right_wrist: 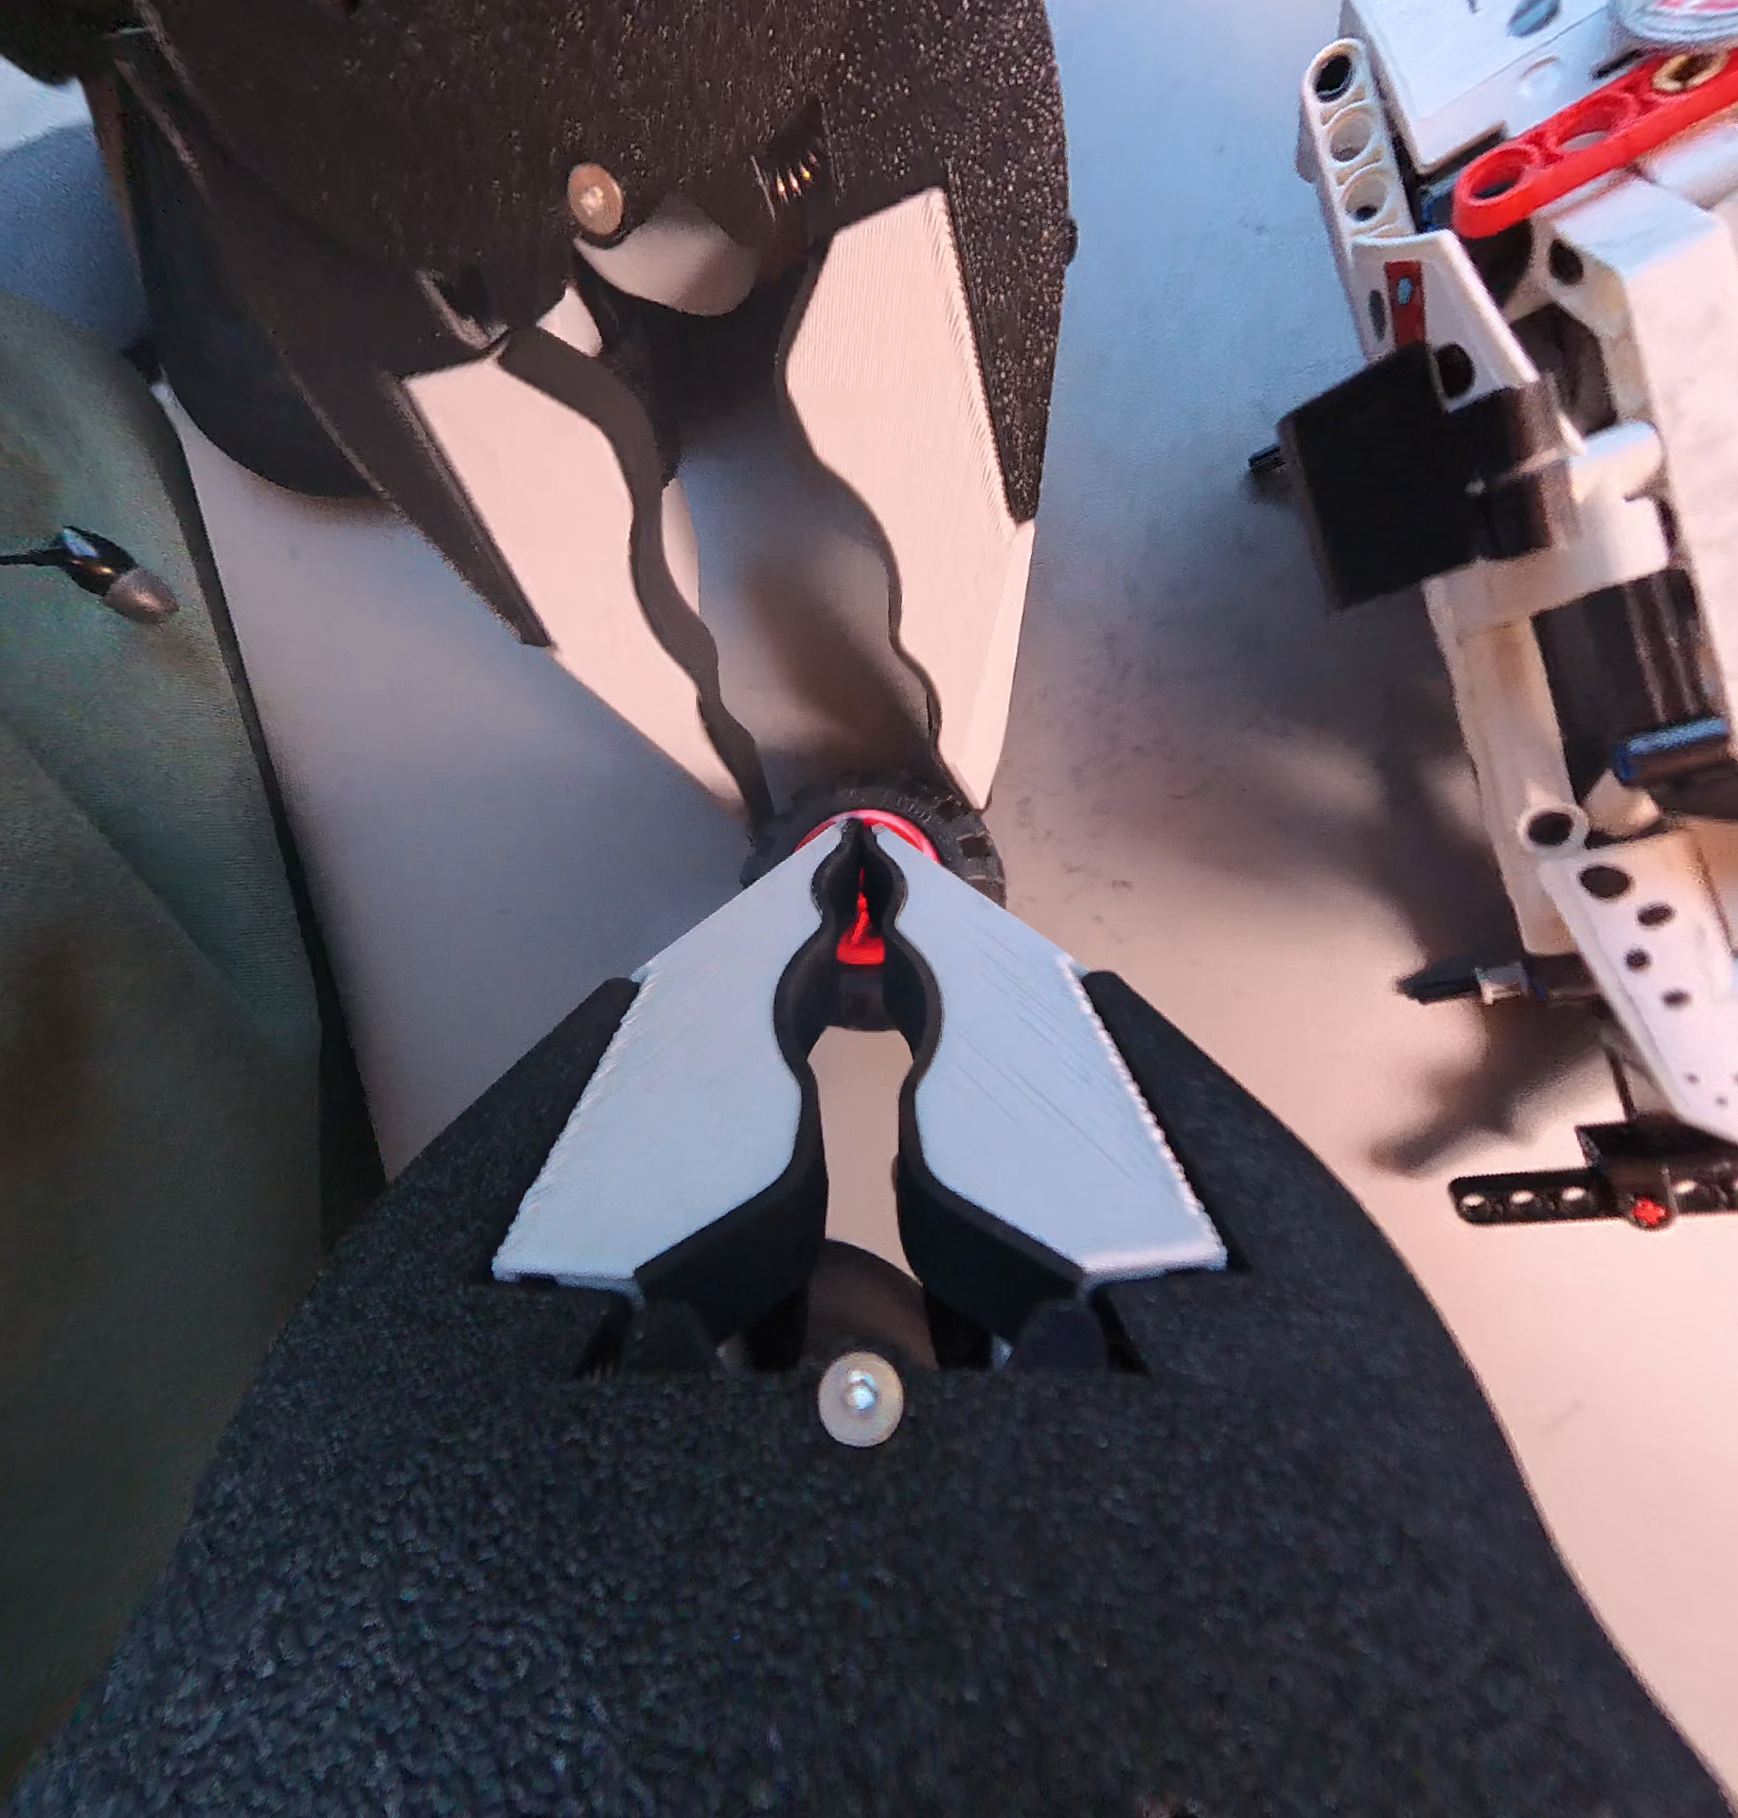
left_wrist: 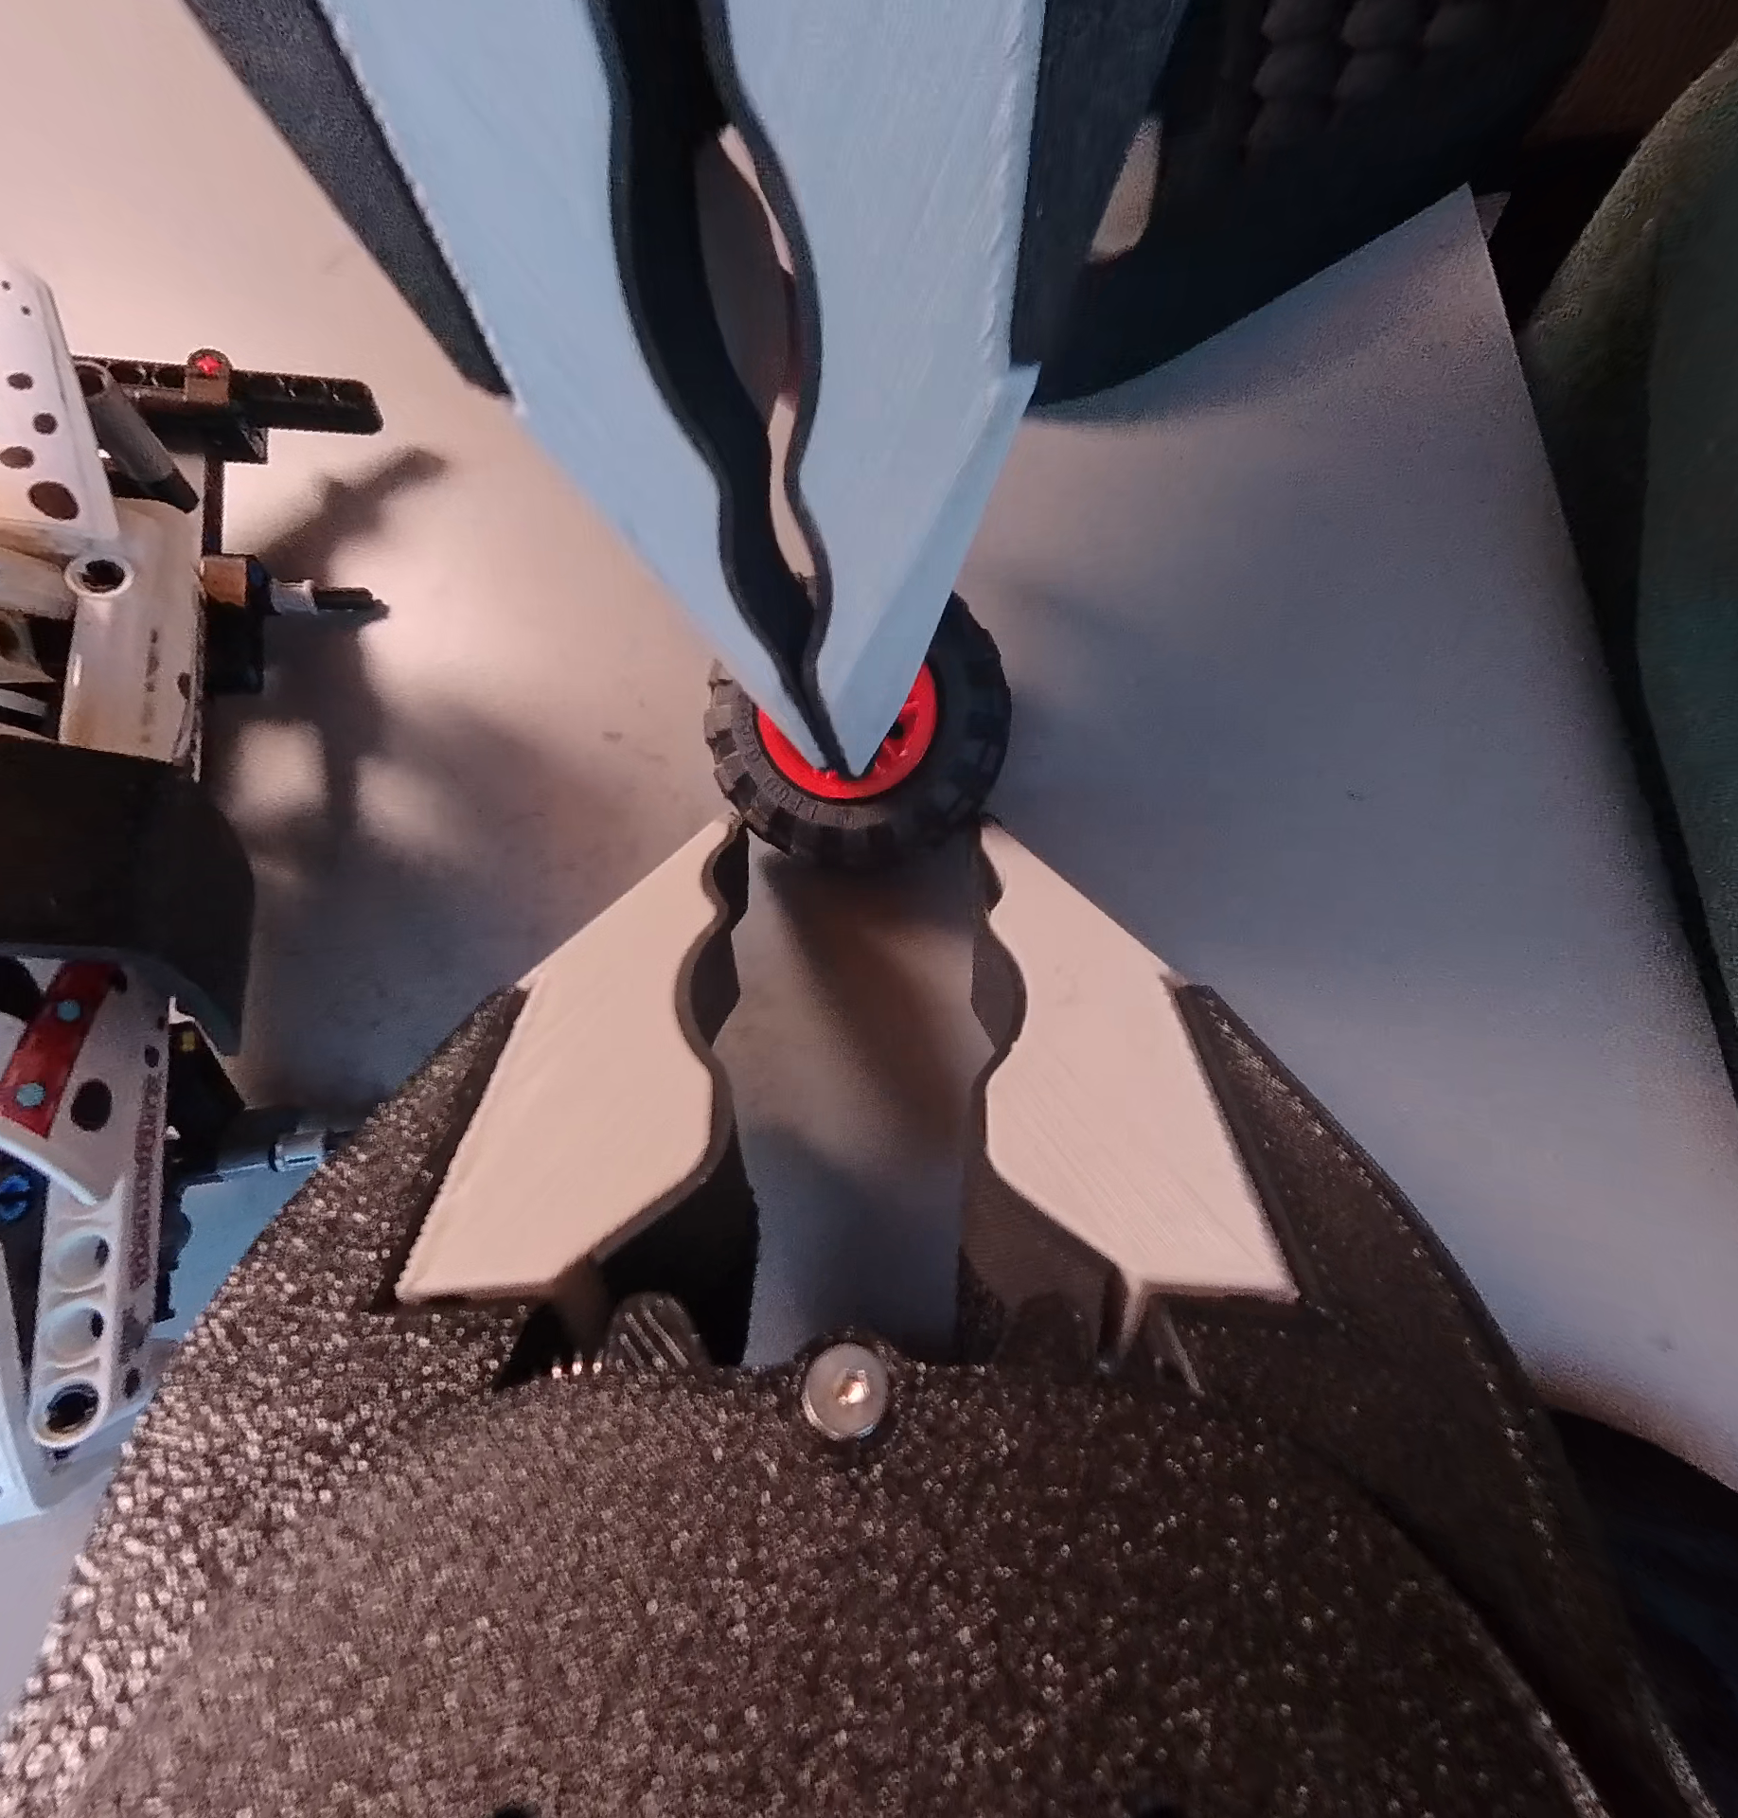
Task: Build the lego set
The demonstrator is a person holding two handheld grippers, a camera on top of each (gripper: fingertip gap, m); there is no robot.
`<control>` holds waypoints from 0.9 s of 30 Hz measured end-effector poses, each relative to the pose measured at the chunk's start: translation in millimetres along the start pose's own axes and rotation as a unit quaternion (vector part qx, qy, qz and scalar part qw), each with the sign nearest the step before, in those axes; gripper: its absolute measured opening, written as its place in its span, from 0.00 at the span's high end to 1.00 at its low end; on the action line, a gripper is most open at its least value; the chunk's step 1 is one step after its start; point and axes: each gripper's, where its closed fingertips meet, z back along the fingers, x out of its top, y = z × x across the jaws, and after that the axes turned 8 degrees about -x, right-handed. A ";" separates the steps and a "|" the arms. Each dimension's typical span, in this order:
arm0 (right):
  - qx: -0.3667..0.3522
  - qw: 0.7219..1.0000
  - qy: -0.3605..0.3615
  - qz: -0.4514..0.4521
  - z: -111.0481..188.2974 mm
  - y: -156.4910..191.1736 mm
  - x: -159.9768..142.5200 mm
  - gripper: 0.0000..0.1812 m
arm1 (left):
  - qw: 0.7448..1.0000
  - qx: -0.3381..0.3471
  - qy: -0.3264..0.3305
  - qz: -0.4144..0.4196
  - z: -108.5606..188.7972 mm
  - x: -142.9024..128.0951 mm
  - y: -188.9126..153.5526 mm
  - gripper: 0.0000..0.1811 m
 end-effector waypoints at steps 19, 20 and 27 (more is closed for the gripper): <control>-0.117 0.975 -0.172 0.072 19.4 -2.5 -8.9 0.68 | 0.997 0.014 -0.072 0.019 13.4 34.3 -3.8 0.72; -0.126 0.966 -0.202 0.098 30.6 -0.8 -1.6 0.68 | 0.993 0.004 -0.111 0.041 24.6 42.3 -6.7 0.72; -0.272 0.847 -0.299 0.346 85.5 10.9 44.2 0.68 | 0.901 -0.159 -0.341 0.214 79.9 105.5 -12.5 0.84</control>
